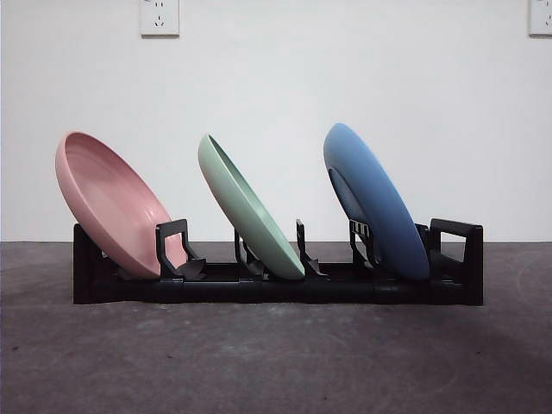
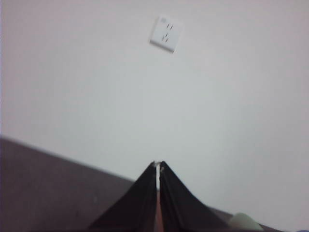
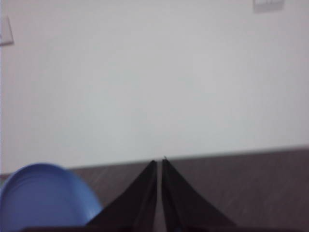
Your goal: Place the plate
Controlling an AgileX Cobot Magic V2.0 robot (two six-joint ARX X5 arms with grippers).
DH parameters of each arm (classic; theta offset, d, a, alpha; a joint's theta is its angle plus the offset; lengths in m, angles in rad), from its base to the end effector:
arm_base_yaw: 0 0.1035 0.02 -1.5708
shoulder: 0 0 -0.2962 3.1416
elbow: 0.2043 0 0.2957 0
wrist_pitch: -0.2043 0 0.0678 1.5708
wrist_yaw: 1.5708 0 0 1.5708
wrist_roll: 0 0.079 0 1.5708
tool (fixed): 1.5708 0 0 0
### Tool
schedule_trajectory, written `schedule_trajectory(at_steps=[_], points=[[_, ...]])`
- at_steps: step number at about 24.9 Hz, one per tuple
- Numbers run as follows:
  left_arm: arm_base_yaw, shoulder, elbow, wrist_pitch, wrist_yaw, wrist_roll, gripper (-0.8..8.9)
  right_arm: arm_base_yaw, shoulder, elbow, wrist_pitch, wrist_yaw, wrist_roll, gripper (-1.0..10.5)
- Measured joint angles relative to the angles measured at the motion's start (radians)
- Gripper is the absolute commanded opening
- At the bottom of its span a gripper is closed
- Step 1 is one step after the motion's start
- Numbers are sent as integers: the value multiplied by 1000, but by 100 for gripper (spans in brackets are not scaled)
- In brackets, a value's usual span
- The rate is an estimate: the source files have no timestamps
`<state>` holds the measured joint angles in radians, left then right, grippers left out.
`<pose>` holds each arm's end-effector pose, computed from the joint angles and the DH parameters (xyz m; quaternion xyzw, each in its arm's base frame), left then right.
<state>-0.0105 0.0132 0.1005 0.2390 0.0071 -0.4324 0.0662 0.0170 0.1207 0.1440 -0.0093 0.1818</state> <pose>0.1461 -0.0021 0.2395 -0.2119 -0.1568 -0.0433 0.9637 0.1476 0.0105 0.2342 0.0935 -0.1196 0.0485 0.9872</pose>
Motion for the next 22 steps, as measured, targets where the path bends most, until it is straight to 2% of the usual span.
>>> schedule_trajectory(at_steps=[2, 6, 11, 16, 19, 22], points=[[0, 20, 91, -121, 0, -18, 9, 0, 24, 78, -121, -18, 34, 15], [0, 96, 289, -365, 22, -24, 11, 0, 102, 255, -366, -47, 55, 15], [0, 242, 498, -641, 134, 29, 11, 0, 249, 438, -624, -185, 55, 15], [0, 388, 661, -830, 252, 67, 11, 0, 415, 590, -804, -333, 55, 15], [0, 473, 723, -925, 314, 82, 11, 0, 522, 664, -902, -401, 51, 15], [0, 552, 775, -1032, 332, 103, 11, 0, 623, 729, -987, -435, 44, 16]])
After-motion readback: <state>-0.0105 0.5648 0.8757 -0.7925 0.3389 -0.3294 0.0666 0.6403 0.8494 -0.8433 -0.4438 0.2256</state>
